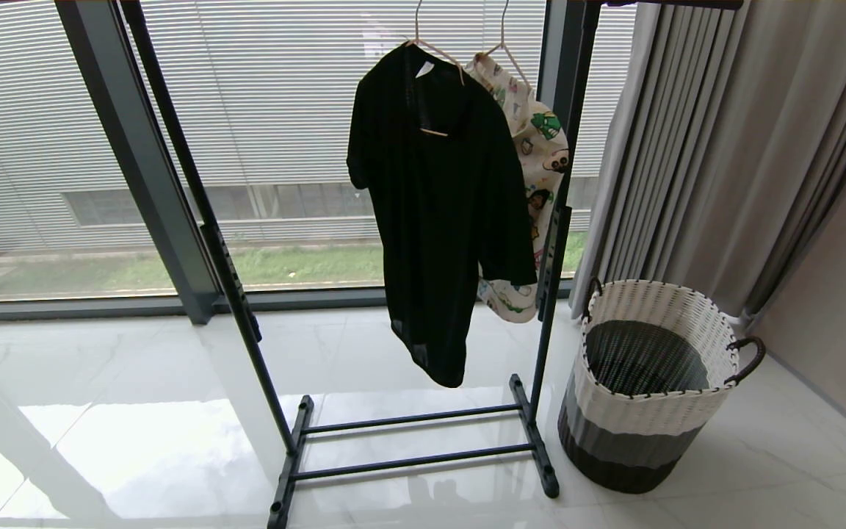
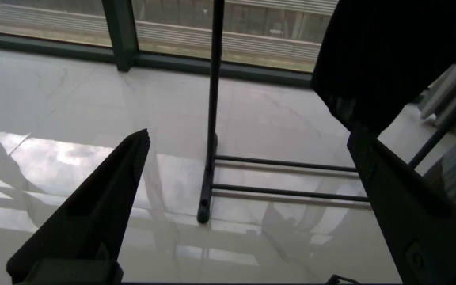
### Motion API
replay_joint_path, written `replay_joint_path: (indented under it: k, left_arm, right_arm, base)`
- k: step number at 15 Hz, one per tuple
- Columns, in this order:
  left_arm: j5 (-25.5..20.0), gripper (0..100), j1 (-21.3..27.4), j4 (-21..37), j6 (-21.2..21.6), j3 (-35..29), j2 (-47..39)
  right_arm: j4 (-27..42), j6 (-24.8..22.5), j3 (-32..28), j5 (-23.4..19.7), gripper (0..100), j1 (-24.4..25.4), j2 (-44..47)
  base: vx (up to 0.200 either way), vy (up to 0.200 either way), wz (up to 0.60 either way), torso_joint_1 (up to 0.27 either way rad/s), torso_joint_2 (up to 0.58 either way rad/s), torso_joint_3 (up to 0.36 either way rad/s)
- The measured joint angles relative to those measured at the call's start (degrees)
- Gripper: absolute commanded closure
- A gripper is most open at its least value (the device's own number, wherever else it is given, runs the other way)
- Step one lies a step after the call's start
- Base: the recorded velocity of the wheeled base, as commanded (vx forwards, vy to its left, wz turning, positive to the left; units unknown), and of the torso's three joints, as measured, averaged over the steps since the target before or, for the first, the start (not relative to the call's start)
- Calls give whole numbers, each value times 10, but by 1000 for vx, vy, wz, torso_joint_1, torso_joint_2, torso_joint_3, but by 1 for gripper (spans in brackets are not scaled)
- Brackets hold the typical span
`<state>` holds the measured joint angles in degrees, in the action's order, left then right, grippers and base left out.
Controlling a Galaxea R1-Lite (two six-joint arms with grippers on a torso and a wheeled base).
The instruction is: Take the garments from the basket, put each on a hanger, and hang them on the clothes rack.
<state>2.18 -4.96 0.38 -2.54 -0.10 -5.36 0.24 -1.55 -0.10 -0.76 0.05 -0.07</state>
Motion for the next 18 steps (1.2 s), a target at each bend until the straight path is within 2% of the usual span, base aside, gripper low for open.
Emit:
replay_joint_path:
  k: [18]
  left_arm:
    - [0,0,0,0,0,0,0]
  right_arm:
    - [0,0,0,0,0,0,0]
  base:
    - [0,0,0,0,0,0]
